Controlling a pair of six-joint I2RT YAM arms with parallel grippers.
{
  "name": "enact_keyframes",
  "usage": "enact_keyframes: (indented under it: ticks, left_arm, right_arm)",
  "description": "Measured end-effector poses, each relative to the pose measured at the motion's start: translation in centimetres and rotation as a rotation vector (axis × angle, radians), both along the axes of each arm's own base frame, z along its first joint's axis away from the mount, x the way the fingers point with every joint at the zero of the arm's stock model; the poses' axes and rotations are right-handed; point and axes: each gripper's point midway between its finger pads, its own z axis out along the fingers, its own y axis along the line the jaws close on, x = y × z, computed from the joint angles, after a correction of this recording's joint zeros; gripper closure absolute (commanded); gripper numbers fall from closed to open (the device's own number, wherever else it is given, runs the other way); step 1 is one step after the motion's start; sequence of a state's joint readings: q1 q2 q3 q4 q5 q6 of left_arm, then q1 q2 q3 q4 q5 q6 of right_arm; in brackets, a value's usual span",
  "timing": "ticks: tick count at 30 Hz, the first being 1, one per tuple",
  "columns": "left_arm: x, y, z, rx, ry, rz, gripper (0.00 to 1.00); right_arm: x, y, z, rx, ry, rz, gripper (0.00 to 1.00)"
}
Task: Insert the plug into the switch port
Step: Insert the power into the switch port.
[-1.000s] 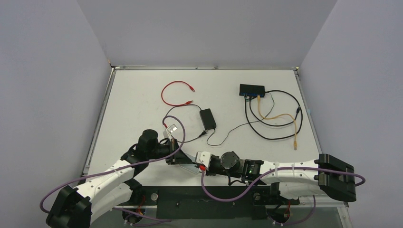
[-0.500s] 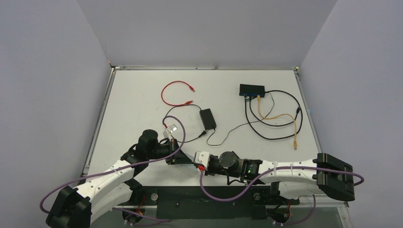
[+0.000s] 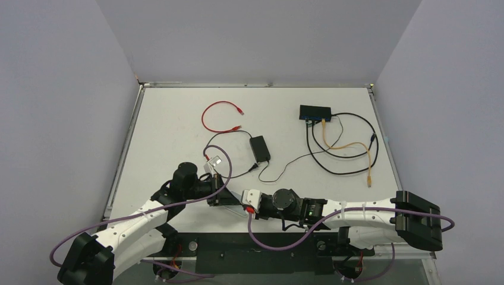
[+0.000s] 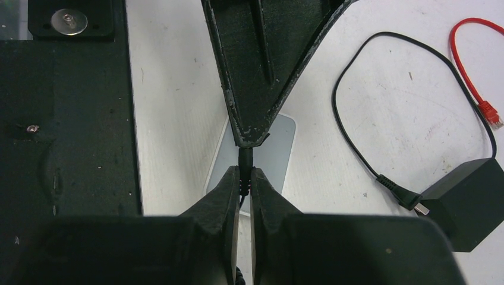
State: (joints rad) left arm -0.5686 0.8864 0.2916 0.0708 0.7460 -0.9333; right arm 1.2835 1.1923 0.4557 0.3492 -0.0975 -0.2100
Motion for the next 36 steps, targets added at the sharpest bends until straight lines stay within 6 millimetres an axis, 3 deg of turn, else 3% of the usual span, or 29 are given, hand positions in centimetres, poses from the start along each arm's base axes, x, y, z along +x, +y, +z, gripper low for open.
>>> enact_keyframes:
  ticks: [6, 13, 23, 36]
  left_arm:
    - [0.0, 0.2, -0.3, 0.014, -0.002, 0.004, 0.65]
    - [0.4, 0.9, -1.1, 0.076, -0.014, 0.052, 0.53]
    - [3.0, 3.1, -2.5, 0.236, -0.068, 0.206, 0.49]
    - [4.6, 4.6, -5.8, 0.375, -0.065, 0.279, 0.49]
  right_arm:
    - [0.0, -0.1, 0.0, -0.020, 0.020, -0.011, 1.00]
    - [-0.2, -1.5, -1.5, -0.097, 0.123, -0.091, 1.00]
    - [-0.4, -5.0, -4.3, -0.216, 0.288, -0.289, 1.00]
    - [-0.9, -6.0, -8.1, -0.320, 0.419, -0.425, 1.00]
